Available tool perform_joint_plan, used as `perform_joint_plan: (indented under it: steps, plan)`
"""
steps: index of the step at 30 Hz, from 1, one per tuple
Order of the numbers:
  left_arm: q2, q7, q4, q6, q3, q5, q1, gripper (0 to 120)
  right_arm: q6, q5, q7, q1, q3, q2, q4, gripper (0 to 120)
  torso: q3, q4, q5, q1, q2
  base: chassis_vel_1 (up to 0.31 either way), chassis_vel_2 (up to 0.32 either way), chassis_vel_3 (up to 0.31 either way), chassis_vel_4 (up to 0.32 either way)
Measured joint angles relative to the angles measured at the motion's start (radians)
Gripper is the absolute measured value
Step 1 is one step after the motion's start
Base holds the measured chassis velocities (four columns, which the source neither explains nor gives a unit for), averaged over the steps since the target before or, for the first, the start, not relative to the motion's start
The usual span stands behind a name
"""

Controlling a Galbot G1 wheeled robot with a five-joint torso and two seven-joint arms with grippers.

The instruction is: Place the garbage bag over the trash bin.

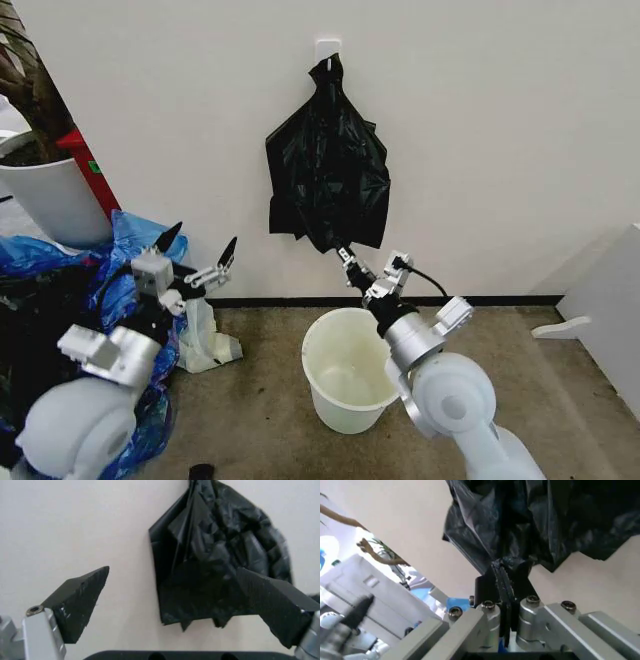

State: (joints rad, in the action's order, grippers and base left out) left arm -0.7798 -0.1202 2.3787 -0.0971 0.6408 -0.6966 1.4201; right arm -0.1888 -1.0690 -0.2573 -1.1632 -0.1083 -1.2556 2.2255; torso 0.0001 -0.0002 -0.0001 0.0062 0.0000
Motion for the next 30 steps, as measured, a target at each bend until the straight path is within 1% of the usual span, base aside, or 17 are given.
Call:
perform_joint_plan:
  steps: [2,4,5,7,9,10,12,13,14,15,16,18,19,22,25,26,30]
  plan:
    - [0.043,-0.025,0.011,-0.048,-0.013,-0.068,-0.064,100,0.000,0.008,0.004,0.007,0.008,-0.001,-0.014,0,0.000,-0.0001,0.0000,0.000,0.000,0.000,0.000,0.000,0.000]
    - [0.052,-0.032,0.012,-0.060,-0.015,-0.083,-0.080,100,0.000,0.008,0.005,0.012,0.012,-0.002,-0.018,0,0.000,-0.0003,0.0000,0.000,0.000,0.000,0.000,0.000,0.000]
    - [0.066,-0.045,0.016,-0.080,-0.018,-0.108,-0.106,100,0.000,0.008,0.005,0.021,0.019,-0.004,-0.025,0,0.000,-0.0005,0.0000,0.000,0.000,0.000,0.000,0.000,0.000]
    - [0.095,-0.084,0.020,-0.120,-0.039,-0.158,-0.166,100,0.000,0.008,0.006,0.044,0.042,-0.009,-0.041,0,0.000,0.0006,0.0001,0.000,0.000,0.000,0.000,0.000,0.000]
    - [0.118,-0.114,-0.002,-0.144,-0.108,-0.183,-0.254,100,-0.001,0.008,0.006,0.047,0.055,-0.014,-0.046,0,0.000,0.0007,0.0003,0.000,0.000,0.000,0.000,0.000,0.000]
    - [0.118,-0.114,-0.002,-0.144,-0.108,-0.183,-0.254,100,-0.001,0.008,0.006,0.047,0.055,-0.014,-0.046,0,0.000,0.0007,0.0003,0.000,0.000,0.000,0.000,0.000,0.000]
    - [0.133,-0.134,-0.038,-0.161,-0.189,-0.206,-0.364,100,-0.001,0.012,0.006,0.039,0.056,-0.019,-0.046,0,0.000,-0.0005,-0.0006,0.000,0.000,0.000,0.000,0.000,0.000]
    - [0.139,-0.143,-0.055,-0.171,-0.225,-0.216,-0.415,100,-0.001,0.014,0.006,0.037,0.056,-0.020,-0.046,0,0.000,-0.0009,0.0003,0.000,0.000,0.000,0.000,0.000,0.000]
    - [0.143,-0.153,-0.072,-0.182,-0.263,-0.225,-0.466,100,-0.001,0.017,0.006,0.034,0.055,-0.020,-0.046,0,0.000,-0.0006,0.0009,0.000,0.000,0.000,0.000,0.000,0.000]
    - [0.144,-0.162,-0.085,-0.189,-0.295,-0.233,-0.505,100,-0.001,0.019,0.006,0.033,0.055,-0.020,-0.046,0,0.000,-0.0006,0.0005,0.000,0.000,0.000,0.000,0.000,0.000]
    - [0.144,-0.179,-0.105,-0.204,-0.349,-0.245,-0.571,100,-0.001,0.021,0.006,0.030,0.052,-0.018,-0.046,0,0.000,-0.0003,-0.0003,0.000,0.000,0.000,0.000,0.000,0.000]
    - [0.136,-0.207,-0.140,-0.234,-0.446,-0.260,-0.686,100,-0.001,0.022,0.006,0.025,0.046,-0.012,-0.045,0,0.000,0.0002,0.0003,0.000,0.000,0.000,0.000,0.000,0.000]
    - [0.136,-0.207,-0.140,-0.234,-0.446,-0.260,-0.686,100,-0.001,0.022,0.006,0.025,0.046,-0.012,-0.045,0,0.000,0.0002,0.0003,0.000,0.000,0.000,0.000,0.000,0.000]
    - [0.117,-0.233,-0.176,-0.264,-0.567,-0.270,-0.802,100,-0.001,0.022,0.006,0.018,0.037,-0.004,-0.037,0,0.000,-0.0003,0.0002,0.000,0.000,0.000,0.000,0.000,0.000]
    - [0.077,-0.272,-0.212,-0.300,-0.676,-0.288,-0.918,100,-0.001,0.023,0.006,0.013,0.031,0.002,-0.033,0,0.000,-0.0001,0.0003,0.000,0.000,0.000,0.000,0.000,0.000]
    - [0.077,-0.272,-0.212,-0.300,-0.676,-0.288,-0.918,100,-0.001,0.023,0.006,0.013,0.031,0.002,-0.033,0,0.000,-0.0001,0.0003,0.000,0.000,0.000,0.000,0.000,0.000]
    - [0.022,-0.330,-0.256,-0.353,-0.748,-0.299,-1.021,100,-0.001,0.028,0.006,0.010,0.027,-0.001,-0.031,0,0.000,0.0000,0.0004,0.000,0.000,0.000,0.000,0.000,0.000]
